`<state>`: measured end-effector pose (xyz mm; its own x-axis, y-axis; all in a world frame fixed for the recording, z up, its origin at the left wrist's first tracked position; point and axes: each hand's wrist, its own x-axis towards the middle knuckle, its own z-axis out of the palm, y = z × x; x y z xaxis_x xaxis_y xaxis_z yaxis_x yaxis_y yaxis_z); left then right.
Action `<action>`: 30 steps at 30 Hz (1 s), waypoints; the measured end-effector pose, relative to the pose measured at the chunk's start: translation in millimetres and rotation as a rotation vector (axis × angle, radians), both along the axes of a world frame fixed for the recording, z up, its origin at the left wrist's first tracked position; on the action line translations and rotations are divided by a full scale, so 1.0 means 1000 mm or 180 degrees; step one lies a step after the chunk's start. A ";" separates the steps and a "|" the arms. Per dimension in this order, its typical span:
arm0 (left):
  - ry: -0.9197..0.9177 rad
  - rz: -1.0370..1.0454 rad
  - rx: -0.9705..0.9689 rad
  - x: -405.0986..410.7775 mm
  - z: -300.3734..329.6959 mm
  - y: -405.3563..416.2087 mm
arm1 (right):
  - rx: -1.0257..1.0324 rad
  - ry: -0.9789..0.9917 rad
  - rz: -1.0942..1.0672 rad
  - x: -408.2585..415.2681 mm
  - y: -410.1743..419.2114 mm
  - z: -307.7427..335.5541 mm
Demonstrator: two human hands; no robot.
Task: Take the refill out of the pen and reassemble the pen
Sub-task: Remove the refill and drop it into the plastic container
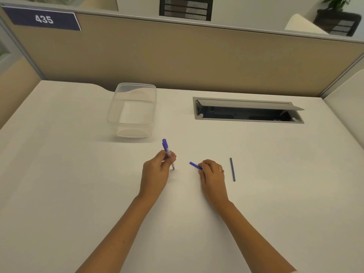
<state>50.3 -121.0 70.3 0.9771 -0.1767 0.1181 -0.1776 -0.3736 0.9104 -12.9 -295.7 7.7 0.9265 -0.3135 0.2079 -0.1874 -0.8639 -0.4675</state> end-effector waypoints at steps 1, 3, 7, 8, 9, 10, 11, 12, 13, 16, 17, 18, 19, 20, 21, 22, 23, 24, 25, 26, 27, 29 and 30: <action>-0.0008 0.0052 -0.0126 0.003 0.007 0.001 | -0.0013 -0.0005 0.0002 0.000 0.000 0.000; 0.0039 0.0129 -0.0445 0.008 0.018 0.006 | -0.0034 -0.0006 0.0006 -0.001 -0.001 -0.001; 0.0398 0.0432 -0.1191 0.014 0.037 0.019 | -0.0031 0.0006 0.0014 -0.001 0.000 -0.001; 0.0507 0.0511 -0.1313 0.016 0.039 0.025 | -0.0040 0.0004 0.0027 -0.001 0.000 0.000; 0.0651 0.0558 -0.1383 0.019 0.039 0.031 | -0.0050 0.0003 0.0036 -0.001 0.000 0.000; 0.0840 0.0574 -0.1411 0.021 0.037 0.038 | -0.0058 0.0002 0.0043 0.000 0.000 0.000; 0.1057 0.0571 -0.1408 0.023 0.033 0.045 | -0.0056 0.0003 0.0045 -0.001 0.000 0.001; 0.1268 0.0566 -0.1365 0.024 0.028 0.053 | -0.0045 0.0002 0.0045 -0.001 0.000 0.001; 0.1452 0.0564 -0.1284 0.025 0.021 0.060 | -0.0031 0.0001 0.0046 -0.001 0.000 0.001; 0.1868 0.0595 -0.1114 0.026 0.002 0.081 | -0.0001 0.0020 0.0052 -0.002 0.000 0.001; 0.1979 0.0628 -0.1139 0.026 -0.004 0.087 | 0.0027 0.0031 0.0047 -0.002 0.000 0.000; 0.2086 0.0658 -0.1196 0.026 -0.009 0.093 | 0.0063 0.0038 0.0044 -0.002 -0.001 -0.001; 0.2192 0.0680 -0.1276 0.027 -0.013 0.098 | 0.0101 0.0031 0.0043 -0.002 -0.002 -0.002; 0.2287 0.0690 -0.1376 0.028 -0.017 0.102 | 0.0149 0.0015 0.0043 -0.002 -0.003 -0.003; 0.2369 0.0699 -0.1500 0.028 -0.020 0.106 | 0.0225 -0.0008 0.0028 -0.002 -0.004 -0.002; 0.2444 0.0710 -0.1657 0.029 -0.023 0.110 | 0.0352 -0.0039 -0.0009 -0.002 -0.004 -0.001; 0.2516 0.0726 -0.1846 0.031 -0.024 0.114 | 0.0524 -0.0078 -0.0072 -0.002 -0.004 0.002; 0.2586 0.0749 -0.2055 0.033 -0.026 0.116 | 0.0716 -0.0118 -0.0164 -0.001 -0.004 0.005; 0.2653 0.0771 -0.2272 0.034 -0.026 0.120 | 0.0899 -0.0118 -0.0273 0.002 -0.003 0.009; 0.2704 0.0777 -0.2468 0.035 -0.026 0.125 | 0.1019 -0.0088 -0.0377 0.006 0.000 0.012; 0.2740 0.0761 -0.2611 0.035 -0.026 0.127 | 0.1059 -0.0023 -0.0478 0.011 0.001 0.015; 0.2775 0.0736 -0.2721 0.035 -0.027 0.126 | 0.0864 0.0090 -0.0576 0.022 0.000 0.021; 0.2779 0.0727 -0.2720 0.034 -0.028 0.125 | 0.0639 0.0070 -0.0489 0.026 0.002 0.024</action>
<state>84.7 4.0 42.4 0.7849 -0.1787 -0.5933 0.6007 0.4542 0.6579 13.5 -293.3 31.3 0.8685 -0.4839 0.1075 -0.3214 -0.7149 -0.6210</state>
